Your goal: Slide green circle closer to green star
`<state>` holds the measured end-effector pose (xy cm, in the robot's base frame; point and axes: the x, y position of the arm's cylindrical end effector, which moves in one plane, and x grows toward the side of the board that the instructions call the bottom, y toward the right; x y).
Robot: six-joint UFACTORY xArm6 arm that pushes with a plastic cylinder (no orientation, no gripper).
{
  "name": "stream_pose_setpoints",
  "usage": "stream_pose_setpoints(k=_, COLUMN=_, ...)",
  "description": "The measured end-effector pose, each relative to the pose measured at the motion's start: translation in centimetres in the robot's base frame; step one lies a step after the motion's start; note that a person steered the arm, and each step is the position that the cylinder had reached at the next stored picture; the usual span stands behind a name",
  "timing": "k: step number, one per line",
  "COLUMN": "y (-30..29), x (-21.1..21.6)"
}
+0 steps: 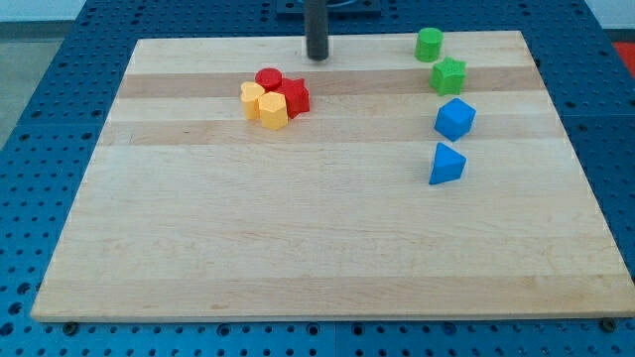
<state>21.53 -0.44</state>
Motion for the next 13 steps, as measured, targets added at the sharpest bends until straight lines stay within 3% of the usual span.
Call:
stream_pose_setpoints(k=1, y=3.8, x=-2.1)
stream_pose_setpoints(k=3, y=13.8, x=-2.3)
stream_pose_setpoints(k=6, y=20.0, x=-0.6)
stream_pose_setpoints(k=9, y=16.4, x=-2.3)
stream_pose_setpoints(k=13, y=17.7, x=0.3)
